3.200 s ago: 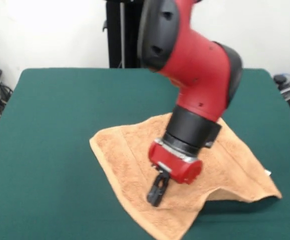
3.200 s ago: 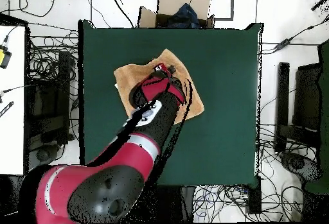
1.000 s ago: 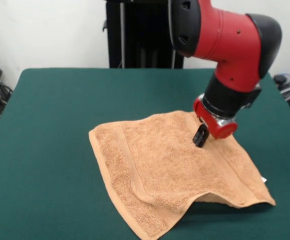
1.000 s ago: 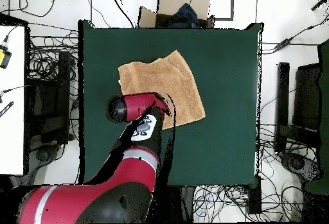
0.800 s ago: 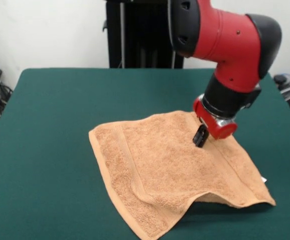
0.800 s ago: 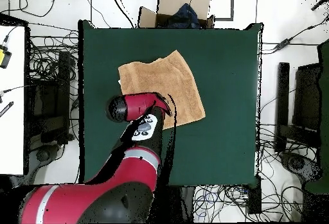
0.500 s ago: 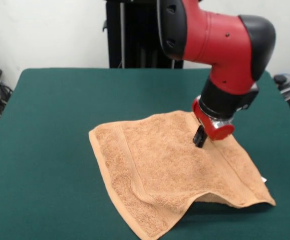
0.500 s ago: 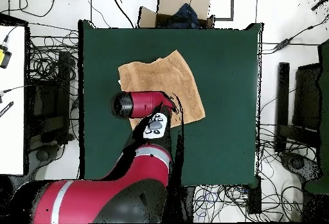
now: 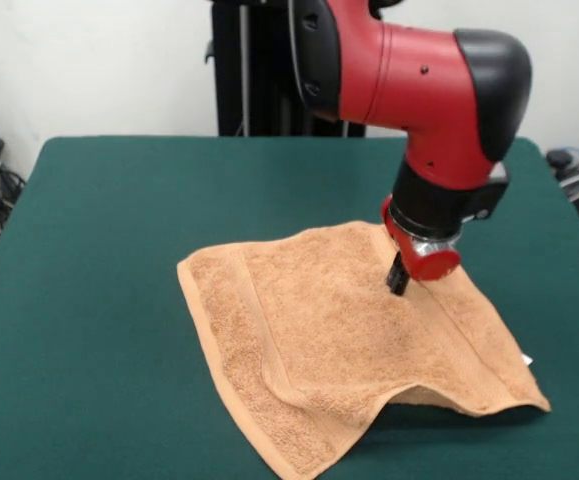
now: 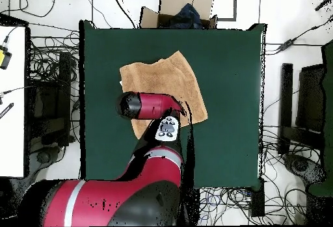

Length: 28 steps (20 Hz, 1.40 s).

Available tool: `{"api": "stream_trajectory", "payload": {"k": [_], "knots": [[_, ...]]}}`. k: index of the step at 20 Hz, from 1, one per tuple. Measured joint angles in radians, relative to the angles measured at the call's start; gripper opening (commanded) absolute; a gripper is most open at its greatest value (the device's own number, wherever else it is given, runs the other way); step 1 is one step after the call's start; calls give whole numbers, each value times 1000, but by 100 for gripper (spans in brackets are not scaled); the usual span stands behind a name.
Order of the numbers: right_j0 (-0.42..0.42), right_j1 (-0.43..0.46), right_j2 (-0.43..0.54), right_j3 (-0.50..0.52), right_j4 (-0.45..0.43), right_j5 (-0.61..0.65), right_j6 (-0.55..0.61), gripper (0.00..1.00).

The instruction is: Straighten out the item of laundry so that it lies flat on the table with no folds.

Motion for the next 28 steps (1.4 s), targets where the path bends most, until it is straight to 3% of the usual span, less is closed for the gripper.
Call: {"api": "stream_trajectory", "payload": {"k": [15,28], "knots": [[-55,-34,48,95,71,-99,0,0],[18,-50,13,181,89,-296,0,0]]}}
